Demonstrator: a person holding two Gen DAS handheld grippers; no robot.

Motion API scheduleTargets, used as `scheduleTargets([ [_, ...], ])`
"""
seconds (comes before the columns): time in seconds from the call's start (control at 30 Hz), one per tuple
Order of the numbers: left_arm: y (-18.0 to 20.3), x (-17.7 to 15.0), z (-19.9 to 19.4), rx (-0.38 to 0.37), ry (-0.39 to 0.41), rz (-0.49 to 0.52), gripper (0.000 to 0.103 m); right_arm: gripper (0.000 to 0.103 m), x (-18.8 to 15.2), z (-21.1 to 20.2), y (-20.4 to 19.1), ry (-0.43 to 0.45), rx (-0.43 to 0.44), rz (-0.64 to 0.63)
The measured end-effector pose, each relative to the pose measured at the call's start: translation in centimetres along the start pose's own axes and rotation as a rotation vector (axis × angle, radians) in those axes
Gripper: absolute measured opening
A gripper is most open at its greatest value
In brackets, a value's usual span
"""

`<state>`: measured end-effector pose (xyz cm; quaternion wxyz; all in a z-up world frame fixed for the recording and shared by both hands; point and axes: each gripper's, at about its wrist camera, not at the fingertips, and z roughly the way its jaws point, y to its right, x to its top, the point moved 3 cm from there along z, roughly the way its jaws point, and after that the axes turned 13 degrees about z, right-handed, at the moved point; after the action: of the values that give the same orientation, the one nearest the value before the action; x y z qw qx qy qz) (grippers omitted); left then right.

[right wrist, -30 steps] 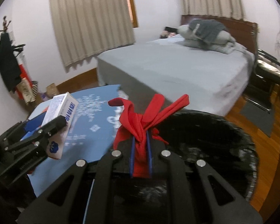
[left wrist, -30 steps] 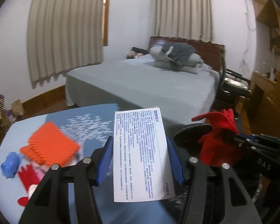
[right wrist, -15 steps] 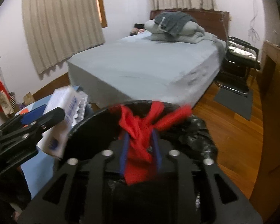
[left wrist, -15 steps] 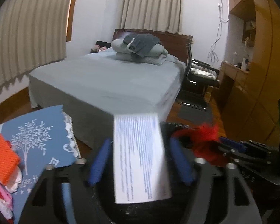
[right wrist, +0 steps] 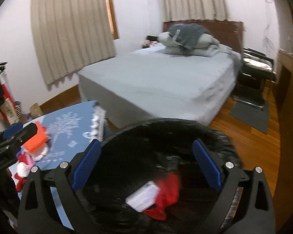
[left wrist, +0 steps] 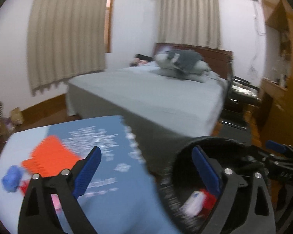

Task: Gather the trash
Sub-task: 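Move both tools back over the table toward the remaining items, then grasp the white tissue ball with the right gripper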

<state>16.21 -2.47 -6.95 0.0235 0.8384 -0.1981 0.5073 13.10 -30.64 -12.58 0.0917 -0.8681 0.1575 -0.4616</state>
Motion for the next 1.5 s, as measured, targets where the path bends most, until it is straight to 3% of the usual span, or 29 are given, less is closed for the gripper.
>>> scheduleTargets([
  [0.23,-9.0,-5.0,-3.6,0.219,-0.060,-0.058,0.092,0.093,-2.1,1.9,-9.1,-0.056,0.153,-0.087],
  [0.53,-17.5,-11.4,-7.3,0.383,-0.137,-0.158,0.092,0.093,-6.1,4.1,-19.9,-0.138,0.286,-0.197],
  [0.93,-22.9,-17.1,-8.6,0.447,-0.209,-0.238,0.092,0.091,-11.4,5.1,-27.8,-0.243,0.389,-0.288],
  [1.0,-23.5,-17.8,-8.8,0.452,-0.218,-0.241,0.092,0.084,-12.2,5.3,-28.5,-0.261,0.401,-0.295],
  [1.2,-24.6,-18.9,-9.1,0.463,-0.237,-0.262,0.092,0.076,-15.0,6.3,-31.7,-0.328,0.426,-0.334],
  [1.4,-25.3,-19.5,-9.1,0.465,-0.247,-0.279,0.092,0.058,-16.9,7.2,-33.1,-0.382,0.436,-0.370],
  [1.5,-25.6,-19.7,-9.0,0.460,-0.247,-0.295,0.092,0.054,-17.5,7.6,-33.3,-0.401,0.435,-0.383],
])
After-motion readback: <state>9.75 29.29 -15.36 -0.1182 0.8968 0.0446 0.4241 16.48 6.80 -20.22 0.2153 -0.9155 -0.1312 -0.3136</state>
